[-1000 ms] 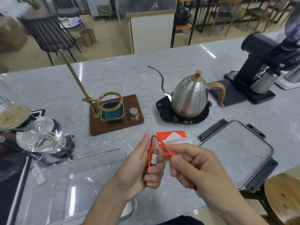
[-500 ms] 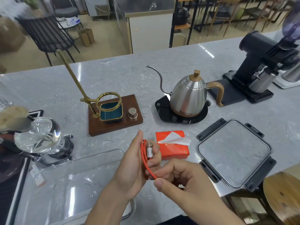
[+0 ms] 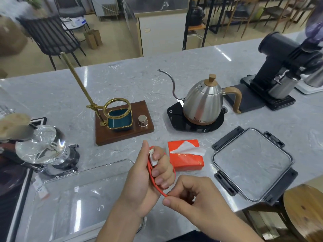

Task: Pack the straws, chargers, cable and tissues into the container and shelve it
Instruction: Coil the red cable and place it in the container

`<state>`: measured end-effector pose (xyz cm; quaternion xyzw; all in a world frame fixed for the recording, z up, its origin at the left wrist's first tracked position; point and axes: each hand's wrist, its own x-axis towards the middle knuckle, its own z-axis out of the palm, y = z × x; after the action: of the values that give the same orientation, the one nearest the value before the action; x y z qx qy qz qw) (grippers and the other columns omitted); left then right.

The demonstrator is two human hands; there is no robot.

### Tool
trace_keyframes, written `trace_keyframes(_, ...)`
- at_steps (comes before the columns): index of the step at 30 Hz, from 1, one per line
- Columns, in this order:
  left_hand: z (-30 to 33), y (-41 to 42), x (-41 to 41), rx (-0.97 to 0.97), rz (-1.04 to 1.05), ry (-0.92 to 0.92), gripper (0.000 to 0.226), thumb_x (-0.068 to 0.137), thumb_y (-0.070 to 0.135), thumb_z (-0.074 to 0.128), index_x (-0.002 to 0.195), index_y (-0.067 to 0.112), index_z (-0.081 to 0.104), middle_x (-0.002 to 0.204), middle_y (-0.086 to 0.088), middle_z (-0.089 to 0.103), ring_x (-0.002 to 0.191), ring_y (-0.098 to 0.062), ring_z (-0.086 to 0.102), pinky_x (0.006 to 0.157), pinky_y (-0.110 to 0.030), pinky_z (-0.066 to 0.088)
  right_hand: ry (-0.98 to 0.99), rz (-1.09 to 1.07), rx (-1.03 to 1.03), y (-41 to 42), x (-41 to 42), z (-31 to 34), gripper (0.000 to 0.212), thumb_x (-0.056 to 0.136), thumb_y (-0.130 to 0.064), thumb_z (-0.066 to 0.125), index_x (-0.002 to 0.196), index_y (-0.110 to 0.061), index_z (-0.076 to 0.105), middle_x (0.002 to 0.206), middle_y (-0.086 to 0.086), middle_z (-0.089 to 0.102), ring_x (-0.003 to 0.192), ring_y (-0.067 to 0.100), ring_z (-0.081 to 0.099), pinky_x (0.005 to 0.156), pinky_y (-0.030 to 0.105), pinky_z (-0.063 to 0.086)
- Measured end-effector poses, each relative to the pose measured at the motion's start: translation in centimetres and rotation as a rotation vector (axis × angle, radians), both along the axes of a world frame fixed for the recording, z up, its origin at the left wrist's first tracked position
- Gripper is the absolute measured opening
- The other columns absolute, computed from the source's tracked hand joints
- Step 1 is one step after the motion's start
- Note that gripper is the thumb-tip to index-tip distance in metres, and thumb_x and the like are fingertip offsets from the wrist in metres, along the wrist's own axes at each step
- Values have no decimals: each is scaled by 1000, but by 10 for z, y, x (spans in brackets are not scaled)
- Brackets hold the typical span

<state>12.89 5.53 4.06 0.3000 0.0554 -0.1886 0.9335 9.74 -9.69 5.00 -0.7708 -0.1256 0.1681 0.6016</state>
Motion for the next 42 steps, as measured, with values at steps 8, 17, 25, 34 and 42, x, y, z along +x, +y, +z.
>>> trace_keyframes(8, -2, 4, -2, -120, 67, 17, 50, 100, 52, 32, 67, 17, 46, 47, 5, 20, 37, -7, 20, 37, -20, 23, -17, 8, -48, -7, 5, -3, 19, 78, -22, 82, 66, -18, 67, 50, -16, 54, 48, 1, 42, 51, 14, 34)
trace_keyframes(17, -11, 15, 0, -368, -83, -71, 48, 101, 52, 36, 77, 14, 52, 50, 4, 29, 40, -11, 25, 41, -24, 27, -101, 29, -168, -20, 15, -1, 13, 76, -32, 82, 70, -23, 75, 67, -2, 70, 58, 10, 56, 60, 29, 48)
trace_keyframes(25, -10, 23, -1, -509, -198, -109, 52, 103, 52, 25, 75, 13, 45, 48, 1, 29, 37, -8, 14, 40, -23, 18, -66, -37, -132, -37, 22, 0, 9, 74, -21, 83, 75, -26, 75, 76, -11, 72, 70, 8, 64, 68, 18, 48)
trace_keyframes(34, -1, 20, -6, -561, -268, -120, 53, 101, 56, 15, 70, 17, 32, 43, 5, 16, 34, -6, 13, 37, -20, 13, 288, -201, 519, -23, 25, -14, 58, 49, -25, 97, 99, -10, 73, 66, 14, 64, 58, 23, 62, 61, 28, 54)
trace_keyframes(42, -2, 20, -8, -526, -307, -115, 55, 100, 57, 11, 69, 17, 33, 43, 5, 15, 34, -6, 11, 36, -20, 11, 303, -264, 588, -1, 11, -16, 41, 79, -26, 78, 112, -2, 71, 102, 26, 72, 89, 34, 71, 76, 34, 57)
